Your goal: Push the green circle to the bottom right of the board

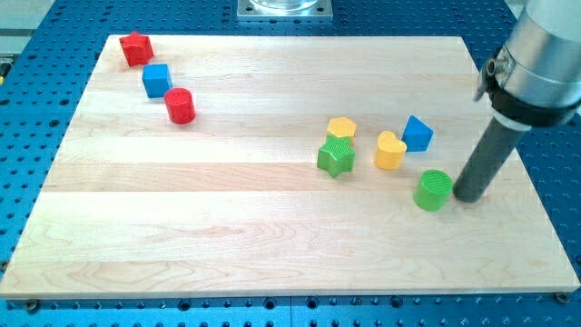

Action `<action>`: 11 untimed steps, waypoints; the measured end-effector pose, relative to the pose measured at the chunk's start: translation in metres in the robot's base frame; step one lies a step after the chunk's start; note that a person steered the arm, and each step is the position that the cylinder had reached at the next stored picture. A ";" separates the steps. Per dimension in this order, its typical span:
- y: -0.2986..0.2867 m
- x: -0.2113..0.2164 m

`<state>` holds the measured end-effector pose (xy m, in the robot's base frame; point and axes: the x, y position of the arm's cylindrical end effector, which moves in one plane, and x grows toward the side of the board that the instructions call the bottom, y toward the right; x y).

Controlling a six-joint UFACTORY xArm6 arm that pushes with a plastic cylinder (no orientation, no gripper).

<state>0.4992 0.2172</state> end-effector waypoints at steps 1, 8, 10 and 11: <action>-0.021 -0.020; -0.052 0.061; -0.010 0.058; 0.005 0.032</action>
